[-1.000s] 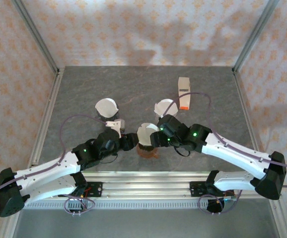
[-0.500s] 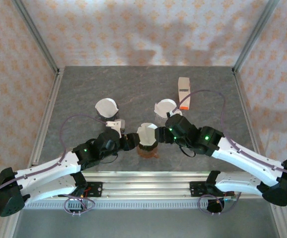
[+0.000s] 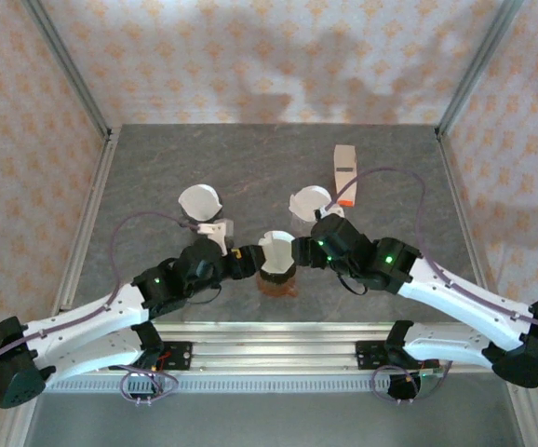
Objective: Place the coffee filter in the dripper
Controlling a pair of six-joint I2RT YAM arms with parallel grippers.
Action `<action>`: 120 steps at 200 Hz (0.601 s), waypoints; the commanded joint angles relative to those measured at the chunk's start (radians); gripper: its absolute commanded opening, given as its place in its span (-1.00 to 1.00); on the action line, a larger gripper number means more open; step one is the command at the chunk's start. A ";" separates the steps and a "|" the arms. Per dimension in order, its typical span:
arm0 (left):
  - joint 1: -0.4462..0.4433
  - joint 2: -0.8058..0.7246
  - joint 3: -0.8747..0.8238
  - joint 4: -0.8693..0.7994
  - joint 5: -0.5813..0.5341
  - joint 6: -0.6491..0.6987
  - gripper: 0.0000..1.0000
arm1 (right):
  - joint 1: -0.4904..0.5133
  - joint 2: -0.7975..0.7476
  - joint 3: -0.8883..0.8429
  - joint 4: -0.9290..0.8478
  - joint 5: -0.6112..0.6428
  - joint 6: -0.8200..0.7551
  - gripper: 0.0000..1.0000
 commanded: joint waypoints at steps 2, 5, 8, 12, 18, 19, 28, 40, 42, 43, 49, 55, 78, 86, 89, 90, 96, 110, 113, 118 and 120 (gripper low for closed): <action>0.006 -0.033 0.062 -0.032 0.008 0.013 0.54 | 0.006 -0.041 0.015 -0.019 0.065 0.015 0.44; 0.006 -0.038 0.069 -0.038 0.006 0.017 0.56 | 0.006 -0.042 0.016 -0.019 0.068 0.014 0.44; 0.005 -0.043 0.075 -0.045 0.004 0.019 0.58 | 0.006 -0.044 0.016 -0.019 0.071 0.015 0.45; 0.006 -0.050 0.084 -0.057 -0.001 0.023 0.61 | 0.006 -0.047 0.016 -0.018 0.076 0.015 0.45; 0.005 -0.062 0.099 -0.078 -0.013 0.032 0.66 | 0.005 -0.051 0.015 -0.018 0.084 0.014 0.45; 0.005 -0.065 0.102 -0.082 -0.016 0.034 0.66 | 0.006 -0.052 0.013 -0.019 0.084 0.013 0.45; 0.005 -0.086 0.125 -0.125 -0.051 0.054 0.77 | 0.006 -0.059 0.013 -0.016 0.106 0.014 0.46; 0.006 -0.127 0.158 -0.192 -0.120 0.087 0.90 | 0.006 -0.070 0.009 -0.017 0.139 0.010 0.48; 0.006 -0.133 0.162 -0.204 -0.132 0.093 0.93 | 0.006 -0.073 0.008 -0.017 0.143 0.009 0.48; 0.006 -0.137 0.166 -0.210 -0.140 0.095 0.94 | 0.006 -0.073 0.007 -0.016 0.144 0.009 0.48; 0.007 -0.158 0.185 -0.246 -0.181 0.111 0.99 | 0.006 -0.079 0.003 -0.016 0.163 0.008 0.51; 0.009 -0.178 0.199 -0.272 -0.218 0.127 0.99 | 0.006 -0.085 -0.001 -0.016 0.179 0.010 0.56; 0.020 -0.241 0.250 -0.400 -0.373 0.174 0.99 | 0.006 -0.106 -0.029 -0.014 0.242 0.033 0.98; 0.028 -0.261 0.260 -0.427 -0.424 0.200 0.99 | 0.006 -0.112 -0.044 -0.009 0.258 0.041 0.99; 0.031 -0.268 0.262 -0.438 -0.442 0.209 0.99 | 0.006 -0.116 -0.049 -0.006 0.260 0.040 0.99; 0.033 -0.270 0.263 -0.442 -0.448 0.212 0.99 | 0.006 -0.117 -0.051 -0.005 0.262 0.040 0.99; 0.043 -0.285 0.267 -0.467 -0.491 0.226 0.99 | 0.006 -0.123 -0.062 0.002 0.266 0.039 0.99; 0.088 -0.318 0.270 -0.542 -0.561 0.222 0.99 | 0.005 -0.133 -0.078 0.009 0.269 0.033 0.98; 0.108 -0.325 0.270 -0.554 -0.560 0.216 0.99 | 0.006 -0.135 -0.080 0.010 0.267 0.030 0.98; 0.138 -0.339 0.268 -0.568 -0.546 0.211 0.99 | 0.006 -0.137 -0.084 0.011 0.266 0.028 0.97; 0.150 -0.345 0.265 -0.572 -0.536 0.207 0.99 | 0.006 -0.138 -0.085 0.011 0.267 0.026 0.97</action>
